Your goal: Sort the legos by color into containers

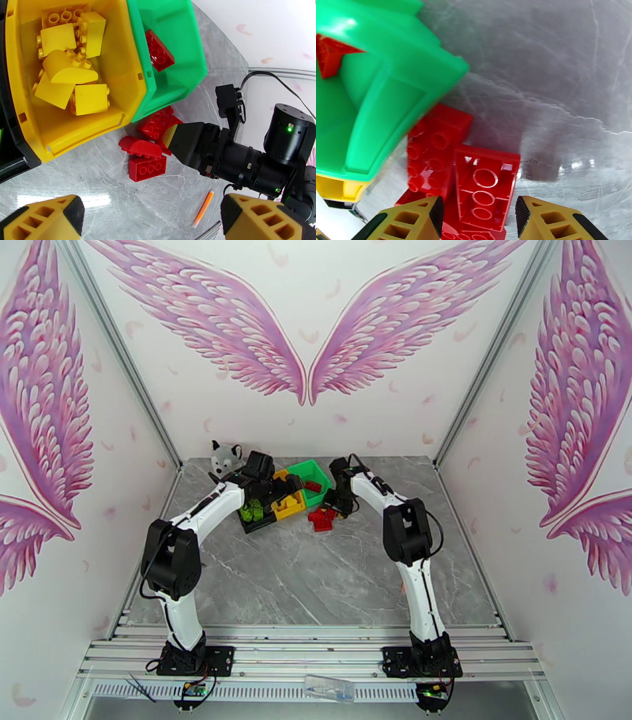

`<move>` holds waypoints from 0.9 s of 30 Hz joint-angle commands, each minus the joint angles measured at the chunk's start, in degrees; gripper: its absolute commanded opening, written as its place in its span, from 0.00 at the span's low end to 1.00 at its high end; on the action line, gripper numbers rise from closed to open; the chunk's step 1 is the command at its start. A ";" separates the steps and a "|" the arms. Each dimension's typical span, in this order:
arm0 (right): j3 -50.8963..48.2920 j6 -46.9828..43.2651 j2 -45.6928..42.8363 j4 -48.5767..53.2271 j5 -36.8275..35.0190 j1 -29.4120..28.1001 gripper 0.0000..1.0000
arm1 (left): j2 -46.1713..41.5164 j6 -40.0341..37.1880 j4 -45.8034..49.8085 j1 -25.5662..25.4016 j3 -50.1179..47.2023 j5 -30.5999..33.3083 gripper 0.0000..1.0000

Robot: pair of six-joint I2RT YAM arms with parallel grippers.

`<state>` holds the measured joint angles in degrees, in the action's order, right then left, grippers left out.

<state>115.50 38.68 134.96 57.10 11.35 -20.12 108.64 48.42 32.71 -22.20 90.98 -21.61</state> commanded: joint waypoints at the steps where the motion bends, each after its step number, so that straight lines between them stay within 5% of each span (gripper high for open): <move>1: 1.54 -0.49 1.14 1.95 -1.94 -0.41 0.54 | -2.03 -0.26 0.06 0.09 -0.20 0.07 0.96; 19: -2.04 -0.61 2.06 0.98 -2.13 -0.37 0.49 | -2.12 -0.14 -0.03 -0.06 -0.69 0.02 0.96; 27: -2.63 -0.89 0.93 0.99 -2.31 -0.16 0.34 | -0.73 0.01 0.64 -0.38 0.29 -0.92 0.97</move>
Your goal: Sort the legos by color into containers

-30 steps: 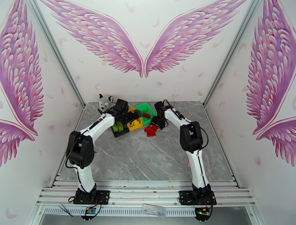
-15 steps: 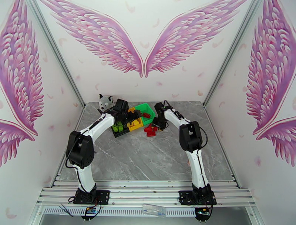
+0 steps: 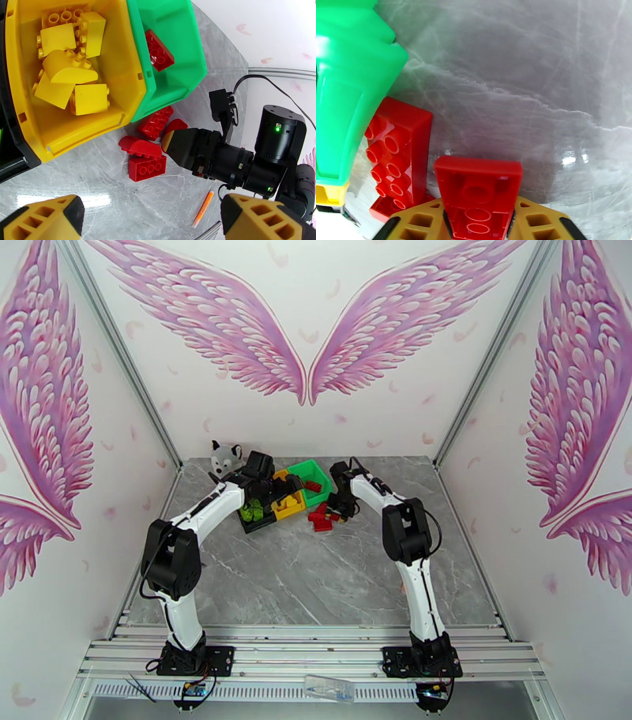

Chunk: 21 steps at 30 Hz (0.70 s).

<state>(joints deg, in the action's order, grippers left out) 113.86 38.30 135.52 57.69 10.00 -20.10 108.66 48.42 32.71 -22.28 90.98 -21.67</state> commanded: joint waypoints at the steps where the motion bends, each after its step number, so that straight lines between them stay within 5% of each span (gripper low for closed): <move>1: -1.29 -0.65 -0.26 0.26 -1.12 -0.03 0.33 | -0.36 0.00 0.82 -0.38 0.58 -1.15 0.97; 13: -6.37 -0.40 -9.42 -5.53 5.59 0.06 0.28 | 6.78 2.68 -2.29 -1.58 7.07 -7.31 0.97; 21: -1.19 4.14 -7.18 -10.71 13.94 0.13 0.28 | 8.55 9.56 -9.33 0.50 9.77 -8.90 0.97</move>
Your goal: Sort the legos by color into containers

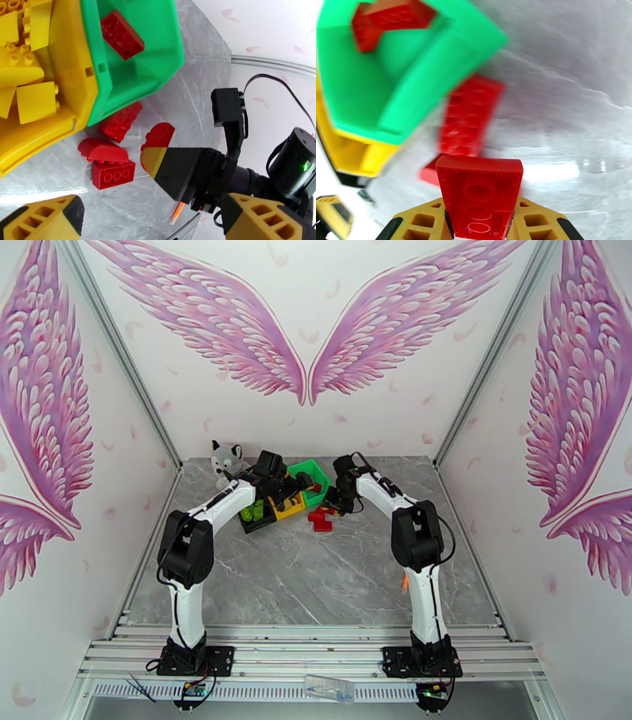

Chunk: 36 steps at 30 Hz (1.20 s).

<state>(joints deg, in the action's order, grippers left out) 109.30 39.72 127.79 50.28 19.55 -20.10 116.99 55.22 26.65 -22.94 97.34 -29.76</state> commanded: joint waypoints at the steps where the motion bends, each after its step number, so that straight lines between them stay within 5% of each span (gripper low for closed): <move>1: 5.03 3.43 1.62 -3.67 5.06 0.09 0.29 | -0.04 3.02 -3.36 1.52 3.86 -0.42 0.97; 6: 15.63 6.49 7.87 -4.05 7.00 0.38 0.31 | -1.36 3.03 -2.86 3.05 4.64 0.16 0.97; 10: 26.14 8.62 13.80 -2.47 8.61 0.78 0.45 | -2.59 2.59 -2.53 3.43 3.05 0.20 0.97; 16: 28.08 10.36 14.65 -4.29 10.00 1.55 0.58 | -4.78 2.47 -3.28 3.47 -0.95 1.01 0.97; 36: -1.67 -9.35 -4.06 -0.52 0.67 0.10 0.77 | -11.20 -4.96 4.93 1.87 -6.94 9.58 0.97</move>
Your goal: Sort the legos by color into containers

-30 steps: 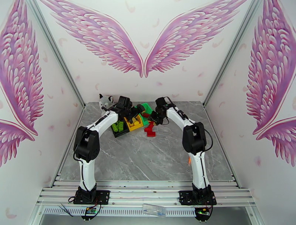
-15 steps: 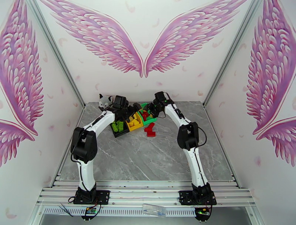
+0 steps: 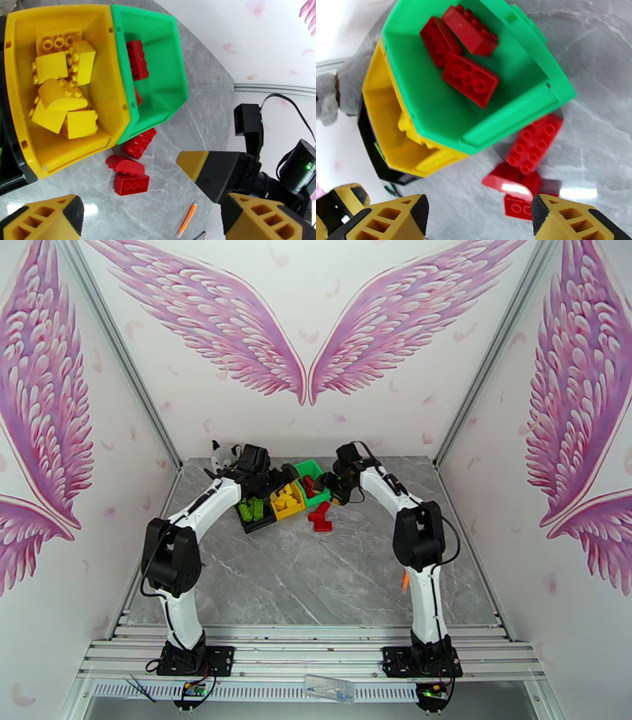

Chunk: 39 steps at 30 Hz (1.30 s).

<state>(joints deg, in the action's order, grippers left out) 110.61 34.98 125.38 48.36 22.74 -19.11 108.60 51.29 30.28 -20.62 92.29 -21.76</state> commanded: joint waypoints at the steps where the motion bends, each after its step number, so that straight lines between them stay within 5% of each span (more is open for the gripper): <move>1: -4.09 -5.12 -1.57 1.09 -2.67 -1.01 0.77 | -3.03 -0.80 0.99 -0.63 -2.48 1.79 0.97; 18: -3.84 -7.07 5.45 -1.61 -1.02 -3.83 0.81 | -6.29 0.12 0.92 -2.83 -6.41 3.20 0.97; 33: -17.49 -7.47 -3.92 -5.92 0.46 -6.95 0.81 | -5.85 1.09 0.35 -2.85 -6.20 3.91 0.97; 39: -15.01 -9.11 -2.79 -2.33 -3.17 -9.46 0.80 | -5.71 1.37 0.08 -2.99 -6.27 3.78 0.97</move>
<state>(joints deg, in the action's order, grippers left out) 93.62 27.70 123.20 43.75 22.17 -27.44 104.55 52.49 30.57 -23.38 86.91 -18.37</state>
